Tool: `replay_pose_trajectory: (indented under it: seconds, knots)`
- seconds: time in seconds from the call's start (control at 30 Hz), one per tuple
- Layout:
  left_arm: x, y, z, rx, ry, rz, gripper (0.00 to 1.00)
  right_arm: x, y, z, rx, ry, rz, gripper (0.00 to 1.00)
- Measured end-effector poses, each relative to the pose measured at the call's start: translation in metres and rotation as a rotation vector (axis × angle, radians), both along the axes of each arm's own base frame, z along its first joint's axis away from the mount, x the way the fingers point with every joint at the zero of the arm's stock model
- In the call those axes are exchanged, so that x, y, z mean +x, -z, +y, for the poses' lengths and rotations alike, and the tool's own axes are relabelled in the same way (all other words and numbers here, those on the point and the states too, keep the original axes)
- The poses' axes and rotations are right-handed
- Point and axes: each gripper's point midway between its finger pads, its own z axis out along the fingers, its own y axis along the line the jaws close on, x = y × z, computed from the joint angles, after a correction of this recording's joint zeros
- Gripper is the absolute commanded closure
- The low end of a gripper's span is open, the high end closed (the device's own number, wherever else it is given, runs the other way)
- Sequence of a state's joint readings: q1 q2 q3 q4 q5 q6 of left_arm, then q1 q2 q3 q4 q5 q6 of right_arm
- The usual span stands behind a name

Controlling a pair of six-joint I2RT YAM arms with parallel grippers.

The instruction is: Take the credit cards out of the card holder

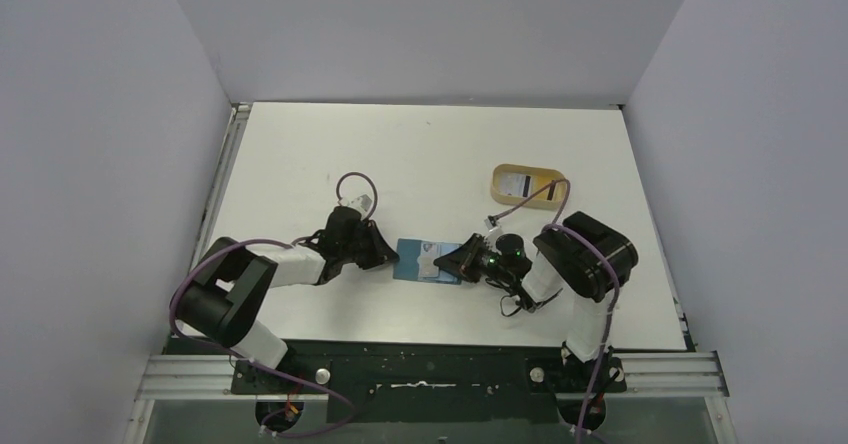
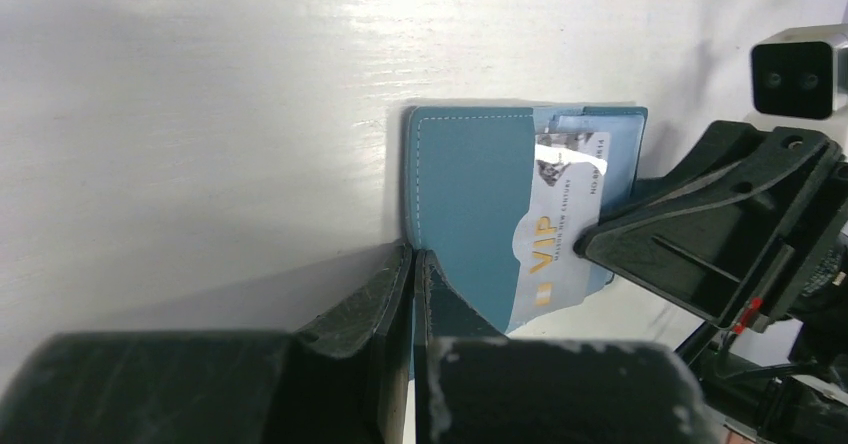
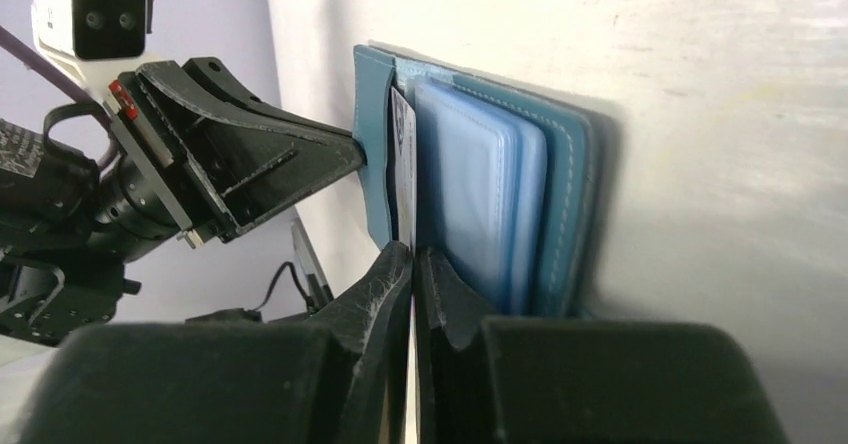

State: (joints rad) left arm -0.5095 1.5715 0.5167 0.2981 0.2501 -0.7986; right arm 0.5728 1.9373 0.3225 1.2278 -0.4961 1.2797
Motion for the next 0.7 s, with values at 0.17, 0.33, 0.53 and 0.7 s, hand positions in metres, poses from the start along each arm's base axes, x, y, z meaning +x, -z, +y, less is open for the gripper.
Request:
replay_pose_trajectory:
  seconds: [0.17, 0.33, 0.53, 0.7]
  knots:
    - [-0.001, -0.001, 0.009, 0.024, -0.028, 0.011, 1.0, -0.004, -0.006, -0.017, -0.092, -0.003, 0.004, 1.0]
    - [-0.003, -0.002, 0.021, 0.075, -0.057, 0.028, 1.0, 0.001, -0.028, -0.037, -0.199, 0.003, -0.014, 1.0]
    - [-0.004, -0.003, 0.036, 0.171, -0.07, 0.065, 1.0, 0.055, -0.104, -0.076, -0.275, 0.104, -0.157, 1.0]
    - [-0.005, -0.007, 0.048, 0.244, -0.075, 0.09, 1.0, 0.094, -0.132, -0.131, -0.357, 0.223, -0.199, 1.0]
